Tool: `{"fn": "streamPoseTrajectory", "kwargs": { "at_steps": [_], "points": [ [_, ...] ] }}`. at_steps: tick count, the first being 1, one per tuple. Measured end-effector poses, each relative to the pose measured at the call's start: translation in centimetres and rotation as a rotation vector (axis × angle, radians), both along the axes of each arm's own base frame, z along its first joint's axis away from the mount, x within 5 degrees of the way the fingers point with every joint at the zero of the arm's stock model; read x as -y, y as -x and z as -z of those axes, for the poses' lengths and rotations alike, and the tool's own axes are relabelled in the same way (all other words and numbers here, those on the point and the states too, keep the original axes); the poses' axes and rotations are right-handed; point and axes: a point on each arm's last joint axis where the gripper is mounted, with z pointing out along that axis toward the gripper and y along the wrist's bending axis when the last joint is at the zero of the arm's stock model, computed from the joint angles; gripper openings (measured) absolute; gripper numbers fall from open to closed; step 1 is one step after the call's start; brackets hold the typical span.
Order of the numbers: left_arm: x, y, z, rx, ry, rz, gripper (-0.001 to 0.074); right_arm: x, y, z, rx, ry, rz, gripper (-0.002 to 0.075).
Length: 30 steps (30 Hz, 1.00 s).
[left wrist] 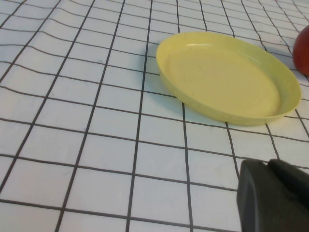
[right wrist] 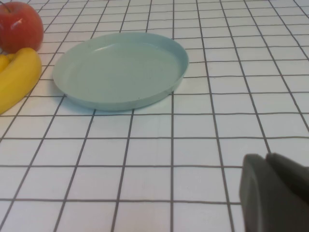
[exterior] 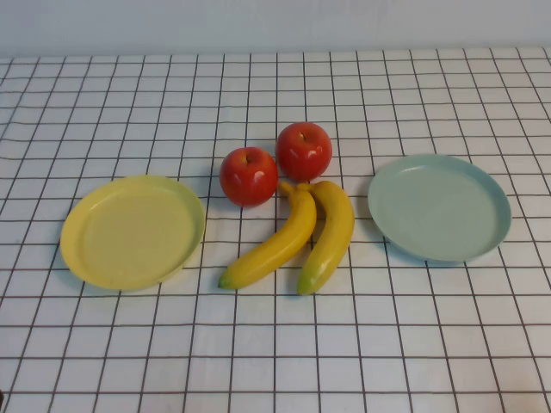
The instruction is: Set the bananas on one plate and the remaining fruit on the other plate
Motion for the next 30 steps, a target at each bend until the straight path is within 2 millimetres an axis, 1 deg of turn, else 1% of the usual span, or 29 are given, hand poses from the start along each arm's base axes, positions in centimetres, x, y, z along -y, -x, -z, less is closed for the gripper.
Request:
{"fn": "streamPoseTrajectory", "kwargs": {
  "at_steps": [19,22,27,30],
  "points": [
    [-0.01,0.00,0.00,0.000,-0.003,0.000,-0.0002,0.00,0.00,0.00,0.000,0.000,0.000,-0.0015],
    [-0.23,-0.02,0.01,0.005,-0.066,-0.005,-0.0002,0.00,0.00,0.00,0.000,0.000,0.000,-0.0015],
    [-0.80,-0.07,-0.08,0.023,-0.236,-0.018,-0.0002,0.00,0.00,0.00,0.000,0.000,0.000,-0.0015],
    [-0.87,-0.15,-0.27,0.050,-0.271,-0.019,-0.0002,0.00,0.00,0.00,0.000,0.000,0.000,-0.0015]
  ]
}}
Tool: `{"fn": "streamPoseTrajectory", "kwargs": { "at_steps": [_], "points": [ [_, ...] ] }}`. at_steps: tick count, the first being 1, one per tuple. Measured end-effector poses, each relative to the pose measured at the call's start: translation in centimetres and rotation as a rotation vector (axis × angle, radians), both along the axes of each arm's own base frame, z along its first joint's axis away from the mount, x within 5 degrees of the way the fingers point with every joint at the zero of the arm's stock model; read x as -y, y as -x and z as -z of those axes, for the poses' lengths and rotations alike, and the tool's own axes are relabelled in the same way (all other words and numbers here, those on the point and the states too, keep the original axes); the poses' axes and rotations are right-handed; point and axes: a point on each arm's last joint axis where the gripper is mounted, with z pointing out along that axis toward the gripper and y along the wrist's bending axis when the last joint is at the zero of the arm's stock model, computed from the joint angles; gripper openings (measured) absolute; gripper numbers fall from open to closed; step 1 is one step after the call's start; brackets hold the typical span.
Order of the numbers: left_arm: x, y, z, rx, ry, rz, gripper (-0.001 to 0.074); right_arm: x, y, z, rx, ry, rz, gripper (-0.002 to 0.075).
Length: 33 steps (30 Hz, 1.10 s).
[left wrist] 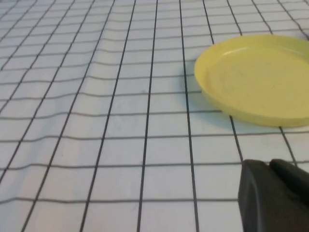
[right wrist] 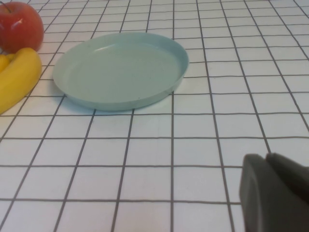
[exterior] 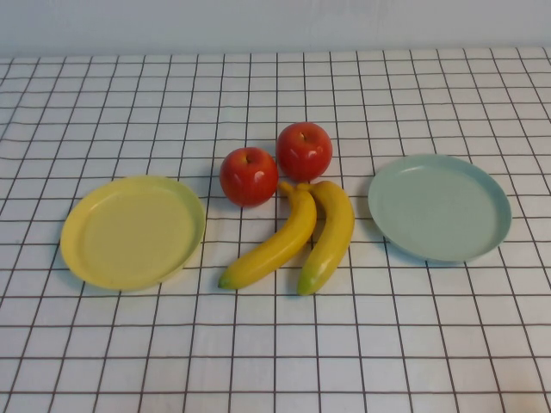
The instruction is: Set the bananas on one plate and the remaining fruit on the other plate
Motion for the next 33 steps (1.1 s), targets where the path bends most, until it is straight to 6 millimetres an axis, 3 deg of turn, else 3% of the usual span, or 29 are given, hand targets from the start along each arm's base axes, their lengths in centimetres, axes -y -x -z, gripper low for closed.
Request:
{"fn": "streamPoseTrajectory", "kwargs": {
  "at_steps": [6,13,19,23,27,29,33],
  "points": [
    [0.4,-0.3,-1.7,0.195,0.039,0.038,-0.0002,0.0,0.0,0.0,0.000,0.000,0.000,-0.0015],
    [1.1,0.1,-5.0,0.541,0.283,0.126,-0.0002,0.0,0.0,0.0,-0.001,0.000,0.000,-0.0015],
    [1.4,0.7,-6.5,0.680,0.494,0.203,-0.0002,0.0,0.0,0.0,-0.001,0.000,0.000,-0.0015],
    [1.4,0.7,-6.5,0.659,0.628,0.215,-0.0002,0.0,0.0,0.0,-0.001,0.000,0.000,-0.0015],
    [1.0,-0.3,-6.8,0.407,0.681,0.085,-0.0002,0.0,0.0,0.0,-0.001,0.000,0.000,-0.0015],
    [0.8,-0.8,-8.3,0.324,0.590,0.037,-0.0002,0.0,0.0,0.0,-0.001,0.000,0.000,-0.0015],
    [1.2,-2.7,-13.2,0.258,0.400,0.069,-0.0002,0.0,0.0,0.0,-0.001,0.000,0.000,-0.0015]
  ]
}}
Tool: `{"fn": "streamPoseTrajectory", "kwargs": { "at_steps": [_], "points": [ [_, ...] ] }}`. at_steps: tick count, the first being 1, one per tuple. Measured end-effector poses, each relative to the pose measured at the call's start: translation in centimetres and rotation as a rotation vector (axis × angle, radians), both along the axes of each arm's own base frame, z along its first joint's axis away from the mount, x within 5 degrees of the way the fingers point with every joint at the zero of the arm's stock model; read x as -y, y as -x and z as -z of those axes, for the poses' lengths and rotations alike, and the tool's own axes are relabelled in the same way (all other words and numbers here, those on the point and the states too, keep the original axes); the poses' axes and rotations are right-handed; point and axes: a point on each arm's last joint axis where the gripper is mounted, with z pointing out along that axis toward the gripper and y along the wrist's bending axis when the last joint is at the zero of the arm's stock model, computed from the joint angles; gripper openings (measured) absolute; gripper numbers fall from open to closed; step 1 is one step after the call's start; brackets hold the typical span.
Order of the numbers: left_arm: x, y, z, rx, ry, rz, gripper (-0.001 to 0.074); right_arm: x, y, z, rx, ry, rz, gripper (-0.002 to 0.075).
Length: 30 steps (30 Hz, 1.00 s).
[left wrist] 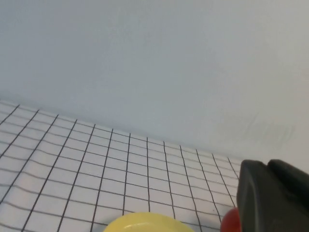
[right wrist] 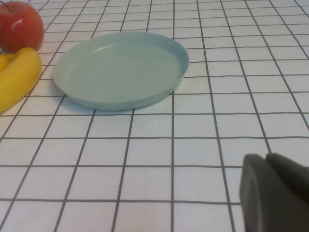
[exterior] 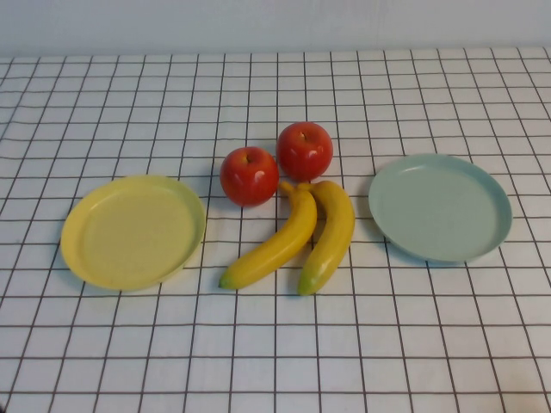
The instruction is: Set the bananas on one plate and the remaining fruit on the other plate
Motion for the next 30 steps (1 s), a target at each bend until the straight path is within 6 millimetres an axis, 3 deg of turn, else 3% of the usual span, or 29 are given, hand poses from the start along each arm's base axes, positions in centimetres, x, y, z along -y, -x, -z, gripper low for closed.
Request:
{"fn": "streamPoseTrajectory", "kwargs": {
  "at_steps": [2,5,12,20,26,30],
  "points": [
    [0.8,-1.5,-2.0,-0.036,-0.076,0.044,-0.0002,0.0,0.0,0.0,0.000,0.000,0.000,-0.0015],
    [2.4,-4.1,-3.0,-0.132,-0.172,0.111,-0.0002,0.0,0.0,0.0,0.000,0.000,0.000,-0.0015],
    [7.0,-8.9,-0.5,-0.346,-0.305,0.252,-0.0002,0.0,0.0,0.0,0.000,0.000,0.000,-0.0015],
    [9.4,-11.1,1.2,-0.392,-0.279,0.348,-0.0002,0.0,0.0,0.0,0.000,0.000,0.000,-0.0015],
    [11.0,-11.9,2.4,-0.447,-0.398,0.493,0.0002,0.0,0.0,0.0,0.000,0.000,0.000,-0.0015],
    [12.0,-12.6,3.0,-0.451,-0.464,0.570,0.0102,0.0,0.0,0.0,0.000,0.000,0.000,-0.0015]
  ]
}}
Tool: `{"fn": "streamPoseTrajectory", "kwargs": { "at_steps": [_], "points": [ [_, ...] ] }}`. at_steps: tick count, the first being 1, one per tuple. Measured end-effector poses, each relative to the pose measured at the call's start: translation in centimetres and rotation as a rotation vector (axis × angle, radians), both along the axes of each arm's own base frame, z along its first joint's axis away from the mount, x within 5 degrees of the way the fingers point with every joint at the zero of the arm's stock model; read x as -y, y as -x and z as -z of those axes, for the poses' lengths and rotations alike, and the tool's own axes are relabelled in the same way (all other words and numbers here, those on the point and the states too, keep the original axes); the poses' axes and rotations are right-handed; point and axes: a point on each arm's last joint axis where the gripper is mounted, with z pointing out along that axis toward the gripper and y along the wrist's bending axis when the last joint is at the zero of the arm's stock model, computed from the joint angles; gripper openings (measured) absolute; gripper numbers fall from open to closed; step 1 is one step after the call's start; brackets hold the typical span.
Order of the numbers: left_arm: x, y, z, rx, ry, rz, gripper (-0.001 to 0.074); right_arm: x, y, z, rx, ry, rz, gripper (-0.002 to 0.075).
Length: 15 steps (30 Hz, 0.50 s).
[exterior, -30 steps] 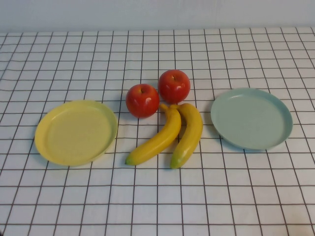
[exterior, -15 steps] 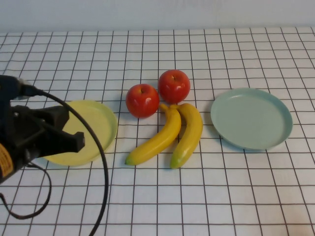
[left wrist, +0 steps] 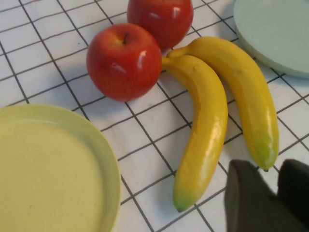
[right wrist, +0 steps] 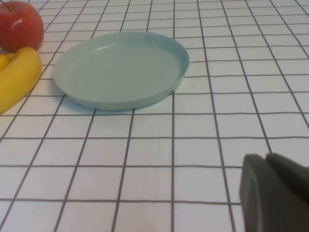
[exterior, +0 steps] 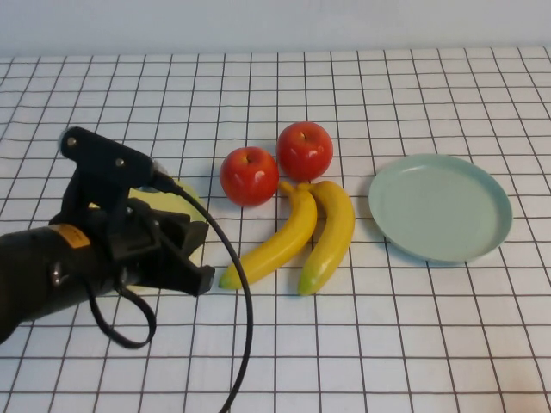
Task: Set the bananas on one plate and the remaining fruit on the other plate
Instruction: Put one type of fruit in the left plate
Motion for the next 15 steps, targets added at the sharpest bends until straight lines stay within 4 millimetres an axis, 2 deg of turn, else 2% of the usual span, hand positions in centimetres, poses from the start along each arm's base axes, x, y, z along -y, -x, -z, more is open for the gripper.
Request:
{"fn": "streamPoseTrajectory", "kwargs": {
  "at_steps": [2,4,7,10,15],
  "points": [
    [0.3,-0.5,0.2,0.000,-0.009,0.007,0.0230,0.0,0.0,0.0,0.000,0.000,0.000,-0.0015],
    [0.6,-1.2,0.2,-0.004,0.002,-0.011,0.0392,0.0,0.0,0.0,0.000,0.000,0.000,-0.0015],
    [1.3,-2.7,0.2,-0.021,0.010,-0.037,0.0577,0.0,0.0,0.0,0.000,0.000,0.000,-0.0015],
    [2.5,-4.6,0.4,-0.048,-0.025,-0.023,0.0649,0.0,0.0,0.0,0.000,0.000,0.000,-0.0015],
    [4.3,-7.5,1.3,-0.106,-0.109,0.023,0.0664,0.0,0.0,0.0,0.000,0.000,0.000,-0.0015]
  ]
}}
